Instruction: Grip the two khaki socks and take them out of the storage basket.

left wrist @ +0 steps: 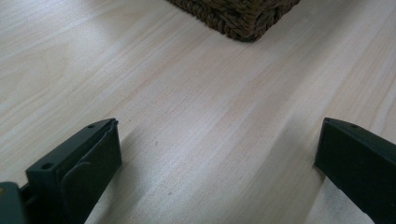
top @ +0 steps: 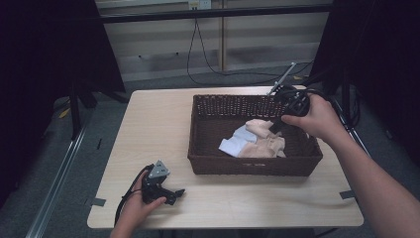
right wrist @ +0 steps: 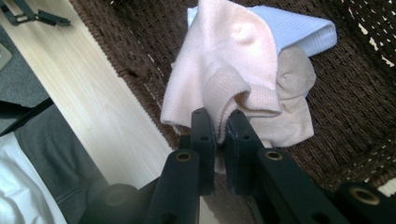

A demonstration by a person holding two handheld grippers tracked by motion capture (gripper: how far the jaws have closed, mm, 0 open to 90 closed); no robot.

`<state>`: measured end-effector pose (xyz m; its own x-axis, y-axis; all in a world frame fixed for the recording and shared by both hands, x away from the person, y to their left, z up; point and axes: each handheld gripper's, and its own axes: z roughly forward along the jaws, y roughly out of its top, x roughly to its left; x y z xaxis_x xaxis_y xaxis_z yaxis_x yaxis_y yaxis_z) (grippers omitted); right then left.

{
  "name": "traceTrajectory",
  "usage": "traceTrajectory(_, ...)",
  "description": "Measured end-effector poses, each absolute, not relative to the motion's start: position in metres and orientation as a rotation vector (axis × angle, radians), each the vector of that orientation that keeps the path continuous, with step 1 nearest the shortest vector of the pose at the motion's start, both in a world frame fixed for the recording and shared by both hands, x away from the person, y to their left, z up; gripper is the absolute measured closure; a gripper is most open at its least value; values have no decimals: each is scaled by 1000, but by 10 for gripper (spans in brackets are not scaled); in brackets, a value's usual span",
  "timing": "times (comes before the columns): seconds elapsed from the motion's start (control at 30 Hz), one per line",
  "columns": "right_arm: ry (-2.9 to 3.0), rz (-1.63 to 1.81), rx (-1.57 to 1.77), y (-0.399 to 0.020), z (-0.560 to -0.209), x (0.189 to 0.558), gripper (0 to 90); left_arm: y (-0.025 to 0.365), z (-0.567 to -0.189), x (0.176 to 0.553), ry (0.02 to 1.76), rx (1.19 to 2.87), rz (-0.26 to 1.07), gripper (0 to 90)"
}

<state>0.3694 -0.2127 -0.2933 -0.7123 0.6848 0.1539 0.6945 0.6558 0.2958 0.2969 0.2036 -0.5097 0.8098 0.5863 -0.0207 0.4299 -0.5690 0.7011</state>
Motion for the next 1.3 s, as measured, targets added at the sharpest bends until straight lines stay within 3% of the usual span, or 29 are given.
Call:
traceTrajectory(0.8,-2870,-610,-1032,-219,-270,331,837,203,-510,297,746,2261,273,0)
traceTrajectory(1.3,-2893,-648,-868,-211,-287,298,837,204,-509,297,737,2275,274,0)
